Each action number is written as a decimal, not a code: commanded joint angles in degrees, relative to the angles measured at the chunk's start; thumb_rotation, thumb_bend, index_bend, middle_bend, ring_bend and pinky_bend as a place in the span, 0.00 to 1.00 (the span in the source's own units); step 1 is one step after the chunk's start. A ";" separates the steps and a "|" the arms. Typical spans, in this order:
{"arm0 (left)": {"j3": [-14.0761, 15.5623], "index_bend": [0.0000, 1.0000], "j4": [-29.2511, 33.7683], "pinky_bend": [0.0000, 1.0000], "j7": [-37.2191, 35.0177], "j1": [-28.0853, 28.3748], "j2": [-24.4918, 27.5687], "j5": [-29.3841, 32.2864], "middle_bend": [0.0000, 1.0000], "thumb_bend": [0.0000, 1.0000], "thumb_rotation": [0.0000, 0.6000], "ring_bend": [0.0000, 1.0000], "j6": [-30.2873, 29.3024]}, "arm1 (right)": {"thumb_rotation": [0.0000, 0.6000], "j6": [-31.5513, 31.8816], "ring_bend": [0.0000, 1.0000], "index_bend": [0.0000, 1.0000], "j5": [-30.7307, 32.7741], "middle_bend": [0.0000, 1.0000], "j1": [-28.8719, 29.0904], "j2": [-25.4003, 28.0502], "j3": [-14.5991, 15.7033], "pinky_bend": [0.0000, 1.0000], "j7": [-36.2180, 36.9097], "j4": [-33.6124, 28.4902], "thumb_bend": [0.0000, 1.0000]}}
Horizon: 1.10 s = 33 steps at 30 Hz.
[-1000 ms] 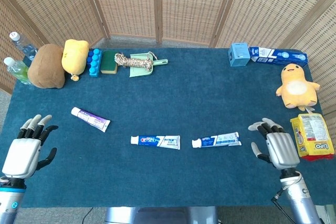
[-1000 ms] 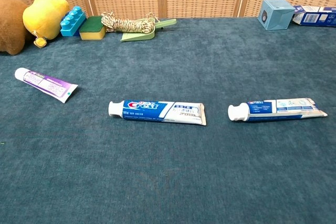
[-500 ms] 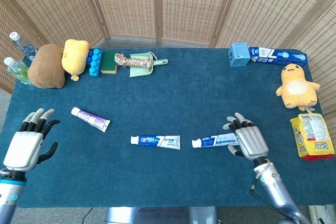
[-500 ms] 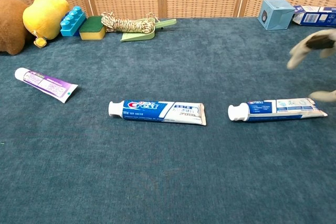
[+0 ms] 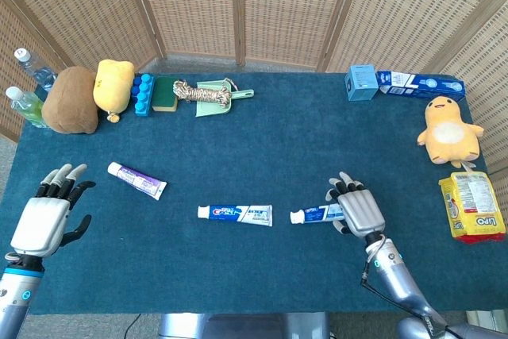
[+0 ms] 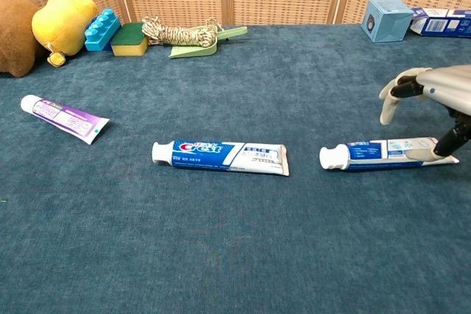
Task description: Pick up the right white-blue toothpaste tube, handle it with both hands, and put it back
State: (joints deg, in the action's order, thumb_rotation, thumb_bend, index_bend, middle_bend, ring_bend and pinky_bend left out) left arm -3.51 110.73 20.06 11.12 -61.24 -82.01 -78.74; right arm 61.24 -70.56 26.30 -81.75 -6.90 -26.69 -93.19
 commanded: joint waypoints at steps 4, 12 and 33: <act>0.08 0.22 -0.11 0.08 0.07 0.18 -0.04 0.05 0.09 0.34 1.00 0.03 0.09 | 1.00 -0.40 0.06 0.36 1.03 0.19 0.52 -1.40 0.37 0.23 0.05 2.17 0.25; 0.20 0.22 0.02 0.08 0.28 0.08 0.30 0.25 0.08 0.34 1.00 0.02 -0.27 | 1.00 -0.76 0.06 0.36 1.51 0.19 0.99 -2.97 0.98 0.23 0.17 5.17 0.25; -0.12 0.21 1.39 0.07 1.46 -0.46 1.53 -1.21 0.06 0.34 1.00 0.00 -2.98 | 1.00 -2.81 0.07 0.41 2.16 0.19 2.15 -2.25 1.96 0.23 1.53 7.10 0.26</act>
State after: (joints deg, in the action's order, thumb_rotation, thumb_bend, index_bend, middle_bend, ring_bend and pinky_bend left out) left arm -3.64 112.07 21.47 10.69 -59.76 -83.16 -81.68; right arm 58.44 -68.41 28.43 -84.00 -4.97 -25.16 -86.09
